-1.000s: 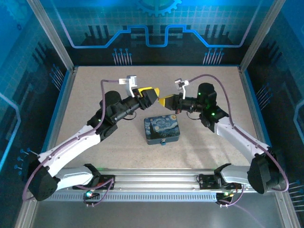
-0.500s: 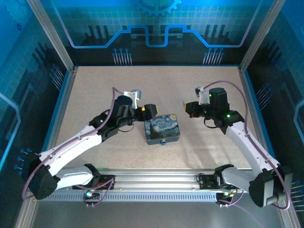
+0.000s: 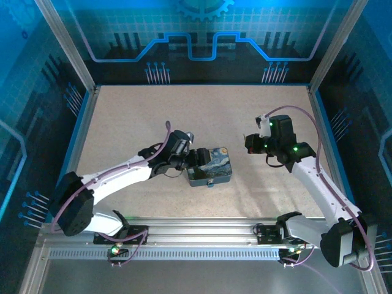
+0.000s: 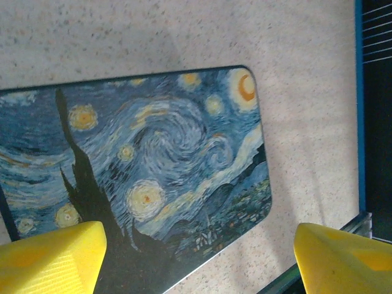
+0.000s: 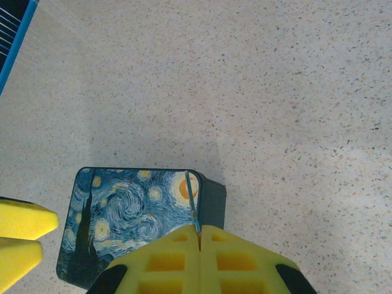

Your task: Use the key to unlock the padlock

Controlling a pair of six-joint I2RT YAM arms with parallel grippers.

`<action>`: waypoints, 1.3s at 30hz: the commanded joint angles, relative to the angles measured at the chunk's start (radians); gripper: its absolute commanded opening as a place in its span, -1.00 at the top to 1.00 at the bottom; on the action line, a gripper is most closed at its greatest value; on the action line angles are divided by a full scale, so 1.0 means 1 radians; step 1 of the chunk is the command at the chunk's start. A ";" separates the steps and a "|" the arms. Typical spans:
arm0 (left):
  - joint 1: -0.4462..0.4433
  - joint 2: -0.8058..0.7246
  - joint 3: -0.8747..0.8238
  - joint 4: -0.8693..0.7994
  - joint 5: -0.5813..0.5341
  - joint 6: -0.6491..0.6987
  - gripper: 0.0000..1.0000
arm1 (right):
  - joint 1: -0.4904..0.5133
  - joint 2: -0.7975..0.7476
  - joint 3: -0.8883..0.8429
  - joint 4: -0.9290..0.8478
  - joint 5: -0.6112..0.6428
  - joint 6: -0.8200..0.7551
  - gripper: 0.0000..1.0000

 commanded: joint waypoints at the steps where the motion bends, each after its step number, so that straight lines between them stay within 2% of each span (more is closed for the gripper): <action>1: -0.005 0.031 0.054 -0.051 0.030 -0.028 -0.68 | -0.013 0.000 0.005 -0.020 0.020 0.011 1.00; 8: 0.003 0.083 0.079 -0.080 -0.004 -0.004 -0.73 | -0.013 -0.001 0.004 -0.022 0.028 0.016 1.00; 13: 0.041 0.124 0.092 -0.085 0.011 0.016 -0.74 | -0.013 -0.002 0.003 -0.024 0.031 0.016 1.00; 20: 0.113 0.180 0.121 -0.105 0.025 0.107 -0.75 | -0.012 -0.007 0.001 -0.028 0.032 0.013 1.00; 28: 0.175 0.284 0.226 -0.133 0.039 0.225 -0.77 | -0.012 -0.012 0.002 -0.034 0.025 0.013 1.00; 39: 0.243 0.514 0.476 -0.163 0.090 0.379 -0.79 | -0.012 -0.036 -0.023 -0.032 -0.005 0.021 1.00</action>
